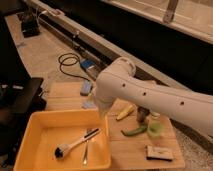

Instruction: Wipe tray with brush

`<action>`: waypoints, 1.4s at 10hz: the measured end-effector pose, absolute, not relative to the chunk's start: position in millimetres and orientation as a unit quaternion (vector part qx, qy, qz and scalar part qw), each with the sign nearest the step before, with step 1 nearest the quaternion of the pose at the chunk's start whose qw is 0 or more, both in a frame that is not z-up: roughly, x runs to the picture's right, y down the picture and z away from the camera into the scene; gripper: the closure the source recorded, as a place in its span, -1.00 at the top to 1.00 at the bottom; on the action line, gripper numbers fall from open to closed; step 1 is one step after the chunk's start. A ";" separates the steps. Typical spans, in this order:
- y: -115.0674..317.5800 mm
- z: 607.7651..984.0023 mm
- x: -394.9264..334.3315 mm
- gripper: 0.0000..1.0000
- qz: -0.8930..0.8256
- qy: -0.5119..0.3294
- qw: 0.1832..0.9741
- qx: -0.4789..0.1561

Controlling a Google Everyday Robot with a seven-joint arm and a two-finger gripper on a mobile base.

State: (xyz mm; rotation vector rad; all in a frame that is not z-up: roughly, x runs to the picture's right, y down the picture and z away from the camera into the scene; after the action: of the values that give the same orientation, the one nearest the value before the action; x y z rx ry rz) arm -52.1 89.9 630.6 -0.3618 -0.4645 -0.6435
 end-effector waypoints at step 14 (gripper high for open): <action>163.5 679.9 -98.4 0.26 -0.360 -0.258 0.862 -0.246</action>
State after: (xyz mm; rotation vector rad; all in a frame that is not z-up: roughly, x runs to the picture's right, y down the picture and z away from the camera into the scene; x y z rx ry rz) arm -98.4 163.5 679.9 -0.5164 -0.5406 -0.7557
